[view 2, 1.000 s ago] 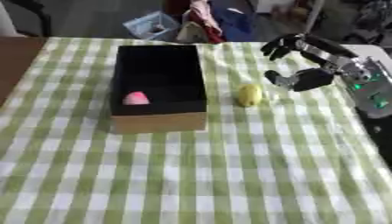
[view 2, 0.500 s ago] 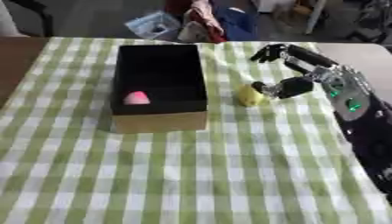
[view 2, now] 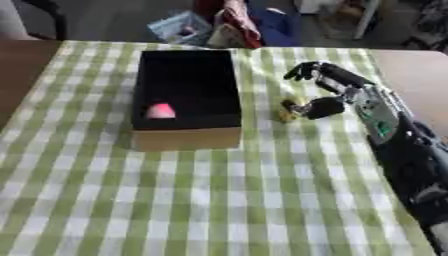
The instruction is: Pick up objects on the table and place them in the box.
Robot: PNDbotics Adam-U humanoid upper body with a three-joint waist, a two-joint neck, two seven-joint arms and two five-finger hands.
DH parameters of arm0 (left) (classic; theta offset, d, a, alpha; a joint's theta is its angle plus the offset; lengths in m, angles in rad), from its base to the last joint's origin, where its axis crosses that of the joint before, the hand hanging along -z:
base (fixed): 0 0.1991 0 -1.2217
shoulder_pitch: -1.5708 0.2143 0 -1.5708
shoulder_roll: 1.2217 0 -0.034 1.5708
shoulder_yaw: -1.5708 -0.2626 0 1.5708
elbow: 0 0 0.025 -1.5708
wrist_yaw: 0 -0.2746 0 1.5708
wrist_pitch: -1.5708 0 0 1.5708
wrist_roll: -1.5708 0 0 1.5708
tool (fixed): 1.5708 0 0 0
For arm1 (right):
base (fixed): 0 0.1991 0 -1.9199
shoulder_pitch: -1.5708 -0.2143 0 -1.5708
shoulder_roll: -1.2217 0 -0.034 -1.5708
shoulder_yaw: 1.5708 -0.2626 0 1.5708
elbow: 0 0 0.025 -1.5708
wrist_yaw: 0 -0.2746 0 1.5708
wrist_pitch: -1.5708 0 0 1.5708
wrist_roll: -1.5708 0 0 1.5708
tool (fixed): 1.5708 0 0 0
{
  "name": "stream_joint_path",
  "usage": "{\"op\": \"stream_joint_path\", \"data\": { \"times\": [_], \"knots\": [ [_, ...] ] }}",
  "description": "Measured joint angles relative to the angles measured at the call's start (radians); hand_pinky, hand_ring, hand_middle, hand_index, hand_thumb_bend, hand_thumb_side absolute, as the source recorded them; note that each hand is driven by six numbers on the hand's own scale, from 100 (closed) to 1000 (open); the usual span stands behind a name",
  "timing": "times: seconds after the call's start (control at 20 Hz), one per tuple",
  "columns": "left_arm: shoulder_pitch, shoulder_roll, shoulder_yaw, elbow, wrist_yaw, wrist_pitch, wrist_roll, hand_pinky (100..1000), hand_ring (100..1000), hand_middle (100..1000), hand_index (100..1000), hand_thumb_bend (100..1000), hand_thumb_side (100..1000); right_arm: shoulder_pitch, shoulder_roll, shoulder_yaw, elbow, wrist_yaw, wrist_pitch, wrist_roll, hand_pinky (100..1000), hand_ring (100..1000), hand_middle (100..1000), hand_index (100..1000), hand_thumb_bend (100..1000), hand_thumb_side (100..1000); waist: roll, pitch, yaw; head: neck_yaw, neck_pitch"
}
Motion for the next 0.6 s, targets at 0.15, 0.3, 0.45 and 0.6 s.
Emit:
{"op": "stream_joint_path", "data": {
  "times": [0.15, 0.3, 0.45, 0.6],
  "knots": [
    [0.0, 0.0, 0.0, 0.0, -0.005, 0.0, -0.004, 595, 517, 538, 721, 194, 375, 0.001, 0.0, -0.006, 0.02, 0.021, 0.002, -0.013, 830, 813, 797, 843, 280, 500, -0.001, 0.002, 0.0, -0.001, 0.002],
    [0.002, -0.001, 0.0, 0.0, -0.008, 0.001, -0.007, 596, 517, 539, 722, 194, 378, 0.002, 0.0, -0.011, 0.031, 0.038, 0.003, -0.022, 827, 810, 792, 835, 282, 500, -0.001, 0.002, 0.0, -0.001, 0.003],
    [0.005, -0.007, 0.0, 0.001, -0.011, -0.001, -0.01, 597, 517, 540, 723, 194, 381, 0.003, 0.0, -0.014, 0.038, 0.048, 0.004, -0.025, 825, 808, 789, 823, 283, 500, -0.001, 0.002, -0.002, -0.001, 0.004],
    [0.009, -0.008, 0.0, 0.002, -0.013, 0.0, -0.013, 597, 518, 540, 724, 194, 382, 0.011, 0.0, -0.016, 0.043, 0.057, 0.003, -0.026, 823, 806, 783, 812, 284, 503, -0.001, 0.002, -0.004, -0.001, 0.004]
  ]
}}
